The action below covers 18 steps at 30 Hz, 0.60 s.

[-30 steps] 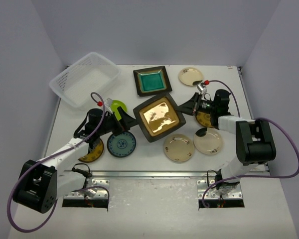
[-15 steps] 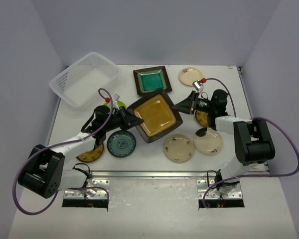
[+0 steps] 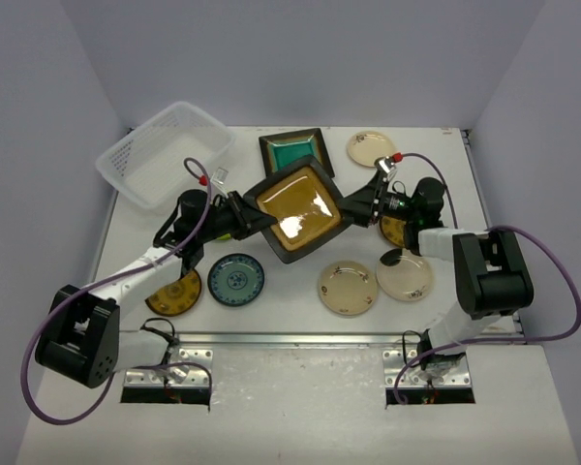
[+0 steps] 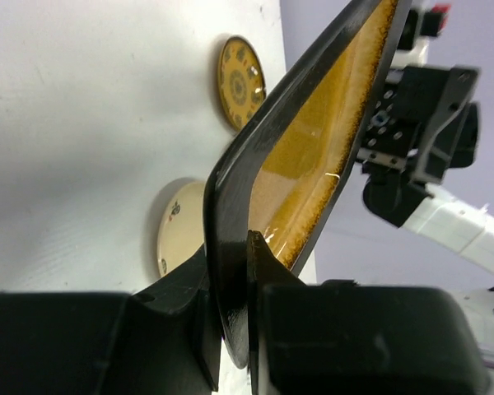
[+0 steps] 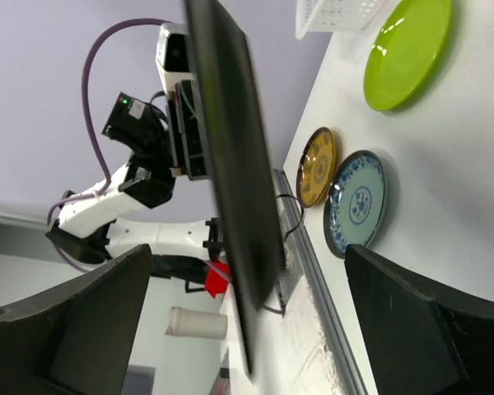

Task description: Place the plates into the plastic bin on the countertop

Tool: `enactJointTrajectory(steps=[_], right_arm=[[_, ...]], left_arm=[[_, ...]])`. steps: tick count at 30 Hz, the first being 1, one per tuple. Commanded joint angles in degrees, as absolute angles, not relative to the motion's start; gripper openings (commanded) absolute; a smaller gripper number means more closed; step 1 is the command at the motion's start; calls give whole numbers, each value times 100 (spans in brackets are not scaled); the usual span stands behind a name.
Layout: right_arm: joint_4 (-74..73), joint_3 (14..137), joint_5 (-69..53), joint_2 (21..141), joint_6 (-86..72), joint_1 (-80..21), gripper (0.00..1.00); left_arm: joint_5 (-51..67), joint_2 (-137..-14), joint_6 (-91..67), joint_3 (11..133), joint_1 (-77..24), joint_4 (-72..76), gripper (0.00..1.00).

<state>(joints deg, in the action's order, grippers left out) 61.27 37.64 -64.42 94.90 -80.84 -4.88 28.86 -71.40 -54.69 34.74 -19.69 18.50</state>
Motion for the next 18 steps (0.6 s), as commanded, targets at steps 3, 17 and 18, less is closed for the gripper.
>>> enactJointTrajectory(steps=[3, 17, 18], right_arm=[[6392, 3511, -6633, 9592, -8122, -126, 99], [-1179, 4531, -2134, 6675, -2738, -1084, 99], [-1285, 4444, -2075, 6486, -2704, -1148, 99]], left_arm=[[3177, -6656, -5993, 4629, -962, 2084, 0], [1577, -9992, -4153, 9804, 1292, -2475, 0], [1532, -10266, -4115, 10269, 1352, -2625, 0]])
